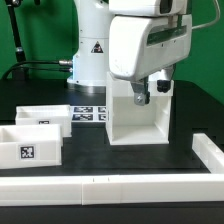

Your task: Assemble drawer

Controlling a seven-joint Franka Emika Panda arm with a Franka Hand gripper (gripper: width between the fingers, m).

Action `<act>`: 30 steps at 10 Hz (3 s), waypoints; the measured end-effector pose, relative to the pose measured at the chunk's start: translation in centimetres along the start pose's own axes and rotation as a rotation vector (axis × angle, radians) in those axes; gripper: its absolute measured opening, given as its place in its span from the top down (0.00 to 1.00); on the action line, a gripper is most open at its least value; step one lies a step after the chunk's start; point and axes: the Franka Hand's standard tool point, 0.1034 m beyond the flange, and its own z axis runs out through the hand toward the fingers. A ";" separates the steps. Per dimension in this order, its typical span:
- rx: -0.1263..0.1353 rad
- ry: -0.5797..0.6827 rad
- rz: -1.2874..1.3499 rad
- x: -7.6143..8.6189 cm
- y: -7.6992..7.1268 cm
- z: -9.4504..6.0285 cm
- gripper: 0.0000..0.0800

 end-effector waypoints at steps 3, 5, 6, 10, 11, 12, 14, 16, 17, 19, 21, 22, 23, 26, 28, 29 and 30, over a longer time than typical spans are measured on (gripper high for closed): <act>0.000 0.000 0.000 0.0 0.0 0.0 0.19; -0.002 0.003 0.045 -0.2 -0.3 0.0 0.19; -0.004 0.001 0.127 -0.9 -1.3 -0.2 0.19; -0.012 -0.018 0.393 -2.4 -7.0 -1.7 0.19; -0.011 -0.023 0.418 -2.3 -7.5 -2.1 0.19; -0.010 -0.023 0.416 -2.3 -7.4 -1.9 0.19; -0.010 -0.024 0.416 -2.4 -7.4 -1.9 0.19; -0.009 -0.024 0.415 -2.4 -7.4 -1.9 0.19; -0.011 -0.024 0.447 -2.4 -7.6 -1.9 0.19; -0.015 -0.043 0.649 -3.2 -10.2 -2.0 0.19; 0.023 -0.069 0.764 -3.1 -11.8 -1.7 0.19; 0.041 -0.071 0.788 -3.5 -12.4 -1.2 0.19; 0.043 -0.070 0.790 -3.9 -12.9 -0.5 0.19; 0.051 -0.062 0.817 -3.9 -14.3 1.1 0.19; 0.054 -0.062 0.825 -3.6 -14.5 1.8 0.19; 0.055 -0.064 0.824 -3.5 -14.5 1.9 0.19; 0.055 -0.064 0.823 -3.6 -14.5 1.9 0.33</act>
Offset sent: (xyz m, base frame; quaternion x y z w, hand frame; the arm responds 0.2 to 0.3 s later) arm 0.0000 0.0000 0.0000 0.0000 0.0000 0.0000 1.0000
